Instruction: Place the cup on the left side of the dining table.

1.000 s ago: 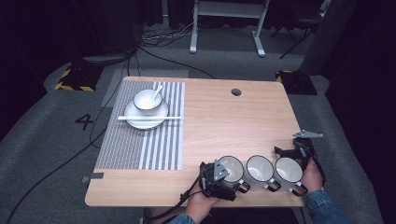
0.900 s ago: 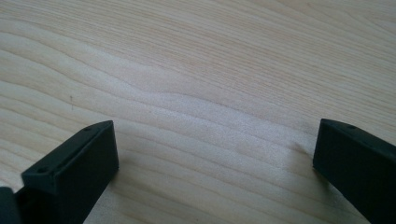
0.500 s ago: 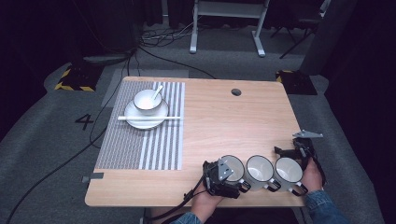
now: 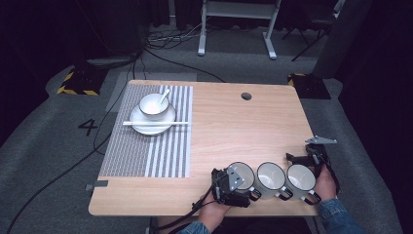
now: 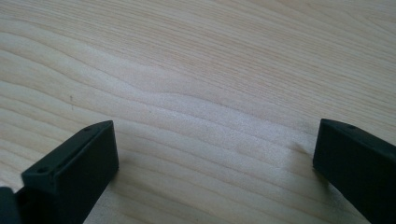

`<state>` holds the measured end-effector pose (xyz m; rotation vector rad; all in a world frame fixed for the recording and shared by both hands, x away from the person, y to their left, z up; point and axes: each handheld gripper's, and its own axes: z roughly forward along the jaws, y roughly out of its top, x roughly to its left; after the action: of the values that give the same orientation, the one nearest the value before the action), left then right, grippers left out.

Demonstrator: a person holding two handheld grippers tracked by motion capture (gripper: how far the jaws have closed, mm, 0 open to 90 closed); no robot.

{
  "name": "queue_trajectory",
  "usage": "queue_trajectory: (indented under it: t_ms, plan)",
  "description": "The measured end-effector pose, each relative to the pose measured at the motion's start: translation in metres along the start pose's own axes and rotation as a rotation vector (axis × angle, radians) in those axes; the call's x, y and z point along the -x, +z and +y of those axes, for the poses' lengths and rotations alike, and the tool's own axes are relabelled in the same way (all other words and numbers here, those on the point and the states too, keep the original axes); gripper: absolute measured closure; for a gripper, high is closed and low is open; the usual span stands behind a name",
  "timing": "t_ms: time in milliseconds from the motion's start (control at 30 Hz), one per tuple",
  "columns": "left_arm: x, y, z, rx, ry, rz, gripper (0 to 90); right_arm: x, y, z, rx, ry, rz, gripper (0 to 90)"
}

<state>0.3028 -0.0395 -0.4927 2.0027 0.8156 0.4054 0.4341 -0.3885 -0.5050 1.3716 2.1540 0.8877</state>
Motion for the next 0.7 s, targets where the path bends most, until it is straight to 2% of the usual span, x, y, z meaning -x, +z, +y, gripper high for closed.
queue_trajectory:
  t_ms: [33, 200, 300, 400, 567, 667, 700]
  plan:
    - [0.000, -0.001, 0.002, 0.009, -0.012, -0.001, 3.1, 0.000, 0.000, 0.000, -0.001, -0.001, 0.001, 0.1]
    - [-0.002, -0.016, 0.013, 0.013, 0.010, -0.004, 3.1, 0.000, 0.000, 0.000, 0.000, 0.000, 0.000, 0.1]
    - [-0.004, -0.023, 0.017, 0.026, -0.002, -0.017, 3.1, 0.000, 0.000, 0.000, 0.000, 0.000, 0.000, 0.1]
    - [-0.010, -0.035, 0.023, 0.065, -0.013, -0.041, 3.1, 0.000, 0.000, 0.000, -0.001, 0.000, 0.001, 0.1]
    - [-0.015, -0.045, 0.030, 0.083, -0.001, -0.019, 3.1, 0.000, 0.000, 0.000, 0.007, 0.001, 0.006, 0.1]
    - [-0.019, -0.051, 0.038, 0.094, -0.003, 0.002, 3.1, 0.000, 0.000, 0.000, 0.007, -0.006, 0.001, 0.1]
    - [-0.024, -0.054, 0.045, 0.092, 0.001, 0.013, 3.0, 0.000, 0.000, 0.000, 0.001, -0.001, -0.002, 0.1]
